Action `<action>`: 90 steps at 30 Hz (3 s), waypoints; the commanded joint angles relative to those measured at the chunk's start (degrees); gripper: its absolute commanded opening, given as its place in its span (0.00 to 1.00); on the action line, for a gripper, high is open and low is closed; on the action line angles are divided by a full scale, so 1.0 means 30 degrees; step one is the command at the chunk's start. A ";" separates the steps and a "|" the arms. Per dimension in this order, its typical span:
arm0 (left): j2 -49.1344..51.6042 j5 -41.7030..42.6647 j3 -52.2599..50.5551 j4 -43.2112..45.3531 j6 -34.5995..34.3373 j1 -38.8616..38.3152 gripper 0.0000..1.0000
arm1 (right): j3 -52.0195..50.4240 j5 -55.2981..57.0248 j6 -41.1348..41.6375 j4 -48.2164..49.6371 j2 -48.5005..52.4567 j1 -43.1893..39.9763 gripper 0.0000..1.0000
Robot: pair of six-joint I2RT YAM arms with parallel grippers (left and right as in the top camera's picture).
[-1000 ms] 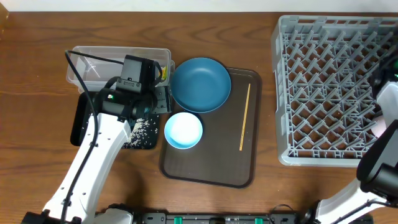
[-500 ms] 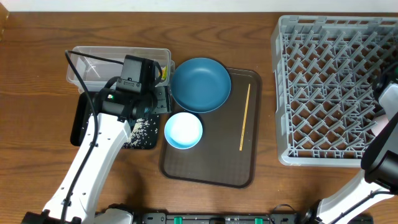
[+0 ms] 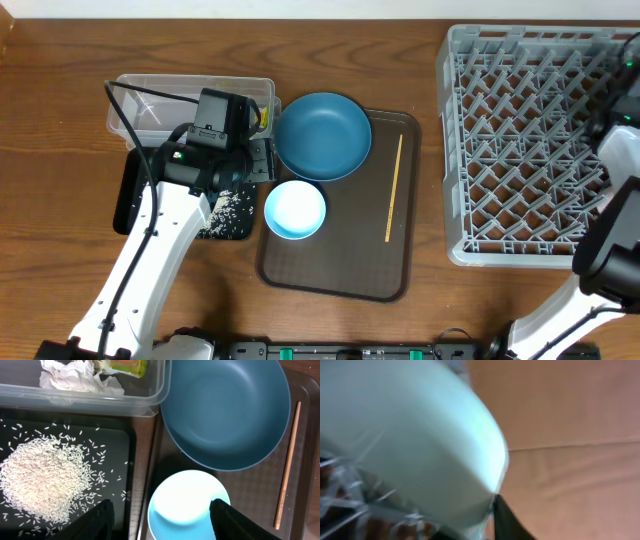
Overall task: Sort waste into correct bins and load items into the dishwasher rack
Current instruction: 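Carry the mint bowl with the right gripper and set it in the rack, then move the right gripper back toward the brown tray, then grasp the rim of the light blue bowl on the brown tray with the right gripper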
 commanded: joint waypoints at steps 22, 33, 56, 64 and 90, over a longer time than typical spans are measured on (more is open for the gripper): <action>-0.0102 -0.0233 0.0168 -0.0015 0.0189 0.0044 0.64 | -0.0335 -1.6415 0.6003 -0.4962 -0.6637 0.2878 0.68; -0.0102 -0.5180 0.0168 -0.2441 -0.3060 0.0051 0.64 | -0.0357 -2.5463 1.0710 -1.0353 -0.6178 0.8524 0.67; -0.0102 -0.5523 0.0168 -0.2710 -0.3694 0.0357 0.64 | -0.0583 -2.2505 1.8229 -1.2728 -0.2477 1.9890 0.55; -0.0102 -0.5515 0.0168 -0.2710 -0.3694 0.0357 0.64 | -0.0845 -2.0232 1.9161 -1.2415 -0.1399 2.1850 0.56; -0.0102 -0.5515 0.0168 -0.2710 -0.3694 0.0357 0.64 | -0.0831 -1.3974 1.8411 -1.4280 -0.4022 1.9737 0.01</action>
